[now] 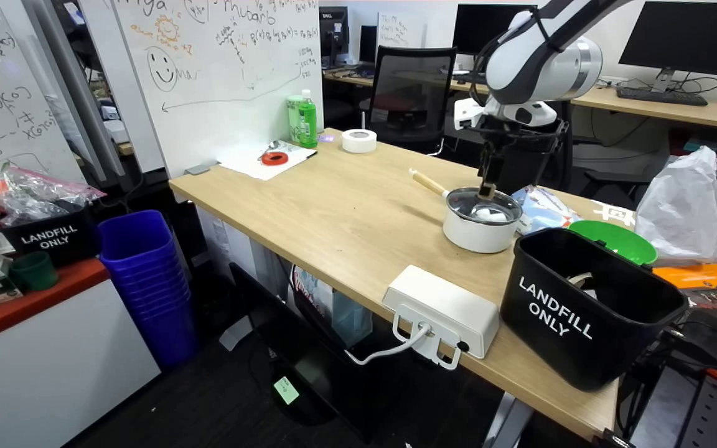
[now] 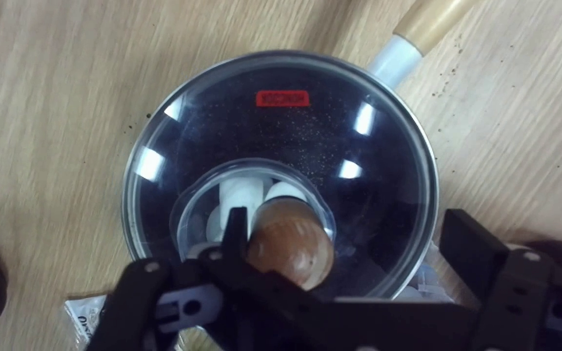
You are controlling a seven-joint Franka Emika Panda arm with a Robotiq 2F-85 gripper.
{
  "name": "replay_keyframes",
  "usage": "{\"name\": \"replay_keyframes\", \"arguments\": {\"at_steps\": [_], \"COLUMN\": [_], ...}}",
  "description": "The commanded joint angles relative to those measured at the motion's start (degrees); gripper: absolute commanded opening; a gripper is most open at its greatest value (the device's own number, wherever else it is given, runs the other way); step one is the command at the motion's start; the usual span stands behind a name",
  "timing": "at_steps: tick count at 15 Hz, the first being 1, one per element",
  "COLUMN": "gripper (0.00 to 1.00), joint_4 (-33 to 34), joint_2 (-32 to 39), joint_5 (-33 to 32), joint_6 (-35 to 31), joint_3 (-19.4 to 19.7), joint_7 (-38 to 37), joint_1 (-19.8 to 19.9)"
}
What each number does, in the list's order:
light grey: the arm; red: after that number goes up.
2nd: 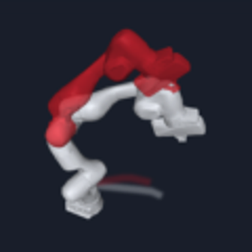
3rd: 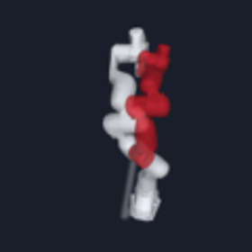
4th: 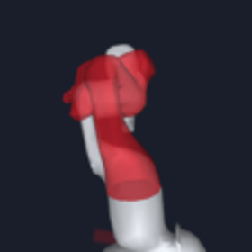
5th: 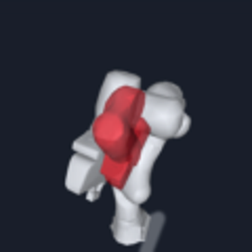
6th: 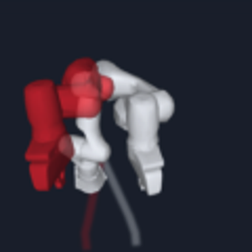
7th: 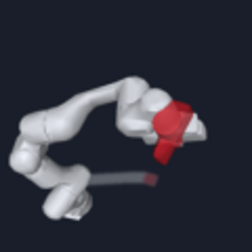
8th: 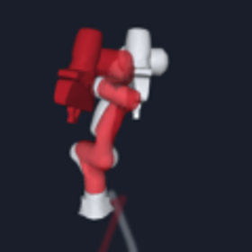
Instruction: Place the glass lid on the pot
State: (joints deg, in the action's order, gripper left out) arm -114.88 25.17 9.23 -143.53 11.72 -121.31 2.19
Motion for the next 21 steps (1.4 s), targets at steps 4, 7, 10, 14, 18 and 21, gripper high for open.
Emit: {"name": "replay_keyframes", "arguments": {"at_steps": [4, 7, 10, 14, 18, 21], "gripper": [1.00, 1.00, 1.00, 1.00, 1.00, 1.00], "joint_4": [-4.46, -6.51, -8.74, -8.40, -8.28, -8.28], "joint_2": [-6.49, -10.17, -13.77, -14.38, -14.00, -14.00], "joint_5": [-1.04, -0.22, 1.14, 0.14, 0.10, 0.10], "joint_6": [0.73, 2.40, 6.70, 10.58, 10.35, 10.33], "joint_3": [-0.74, -1.35, -2.03, -1.20, -1.32, -1.32], "joint_7": [4.73, 10.03, 17.00, 18.66, 18.17, 18.16], "joint_1": [0.98, 1.63, 2.53, 2.20, 2.05, 2.07]}}
